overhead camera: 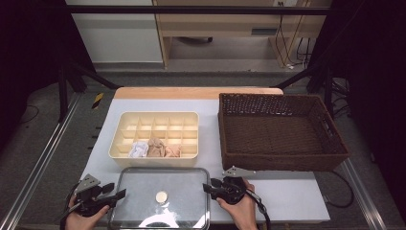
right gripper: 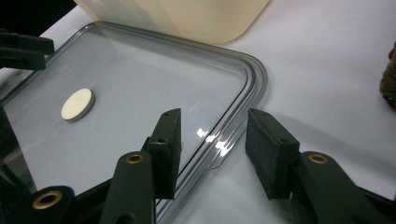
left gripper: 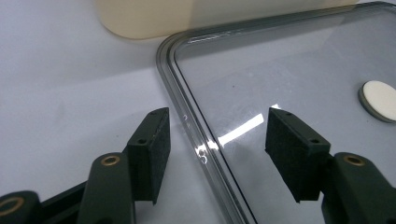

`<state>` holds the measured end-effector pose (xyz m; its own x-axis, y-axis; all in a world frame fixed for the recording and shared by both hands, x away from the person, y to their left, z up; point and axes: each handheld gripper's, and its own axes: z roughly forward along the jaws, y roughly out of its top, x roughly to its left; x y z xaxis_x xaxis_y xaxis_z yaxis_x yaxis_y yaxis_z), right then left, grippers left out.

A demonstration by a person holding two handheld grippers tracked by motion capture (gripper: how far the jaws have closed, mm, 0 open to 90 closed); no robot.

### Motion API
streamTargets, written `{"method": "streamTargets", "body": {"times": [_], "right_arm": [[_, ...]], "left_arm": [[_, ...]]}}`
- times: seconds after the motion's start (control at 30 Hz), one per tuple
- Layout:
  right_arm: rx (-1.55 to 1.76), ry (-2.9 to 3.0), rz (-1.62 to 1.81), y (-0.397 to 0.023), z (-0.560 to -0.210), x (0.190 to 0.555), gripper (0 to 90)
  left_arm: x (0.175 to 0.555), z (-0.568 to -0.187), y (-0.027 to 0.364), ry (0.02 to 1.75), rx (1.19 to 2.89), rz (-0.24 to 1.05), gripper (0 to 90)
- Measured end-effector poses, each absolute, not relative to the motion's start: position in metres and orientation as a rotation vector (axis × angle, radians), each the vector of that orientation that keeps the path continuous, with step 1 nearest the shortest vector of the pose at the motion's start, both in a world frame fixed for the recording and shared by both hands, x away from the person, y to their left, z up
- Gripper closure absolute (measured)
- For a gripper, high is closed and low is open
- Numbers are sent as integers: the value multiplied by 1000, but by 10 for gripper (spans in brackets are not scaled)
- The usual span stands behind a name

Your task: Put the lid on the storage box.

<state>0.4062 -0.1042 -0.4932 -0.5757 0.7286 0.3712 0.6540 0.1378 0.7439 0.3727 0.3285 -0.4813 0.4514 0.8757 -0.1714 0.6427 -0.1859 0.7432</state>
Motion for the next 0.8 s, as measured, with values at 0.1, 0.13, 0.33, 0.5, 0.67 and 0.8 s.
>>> {"method": "streamTargets", "body": {"times": [0.1,0.13,0.33,0.5,0.67,0.8], "right_arm": [[1418,2300,1437,-103,-494,407,563],[1426,2297,1440,-103,-494,407,563],[1491,2274,1457,-101,-493,410,550],[1521,2267,1466,-102,-493,411,561],[1570,2264,1465,-102,-492,409,564],[1610,2253,1476,-103,-492,410,565]], "left_arm": [[371,-482,327,1274,1914,379,399],[371,-482,327,1272,1915,379,399],[369,-483,327,1262,1912,360,396],[370,-483,325,1273,1900,350,397],[369,-483,323,1283,1900,364,396],[369,-483,322,1298,1894,365,392]]}}
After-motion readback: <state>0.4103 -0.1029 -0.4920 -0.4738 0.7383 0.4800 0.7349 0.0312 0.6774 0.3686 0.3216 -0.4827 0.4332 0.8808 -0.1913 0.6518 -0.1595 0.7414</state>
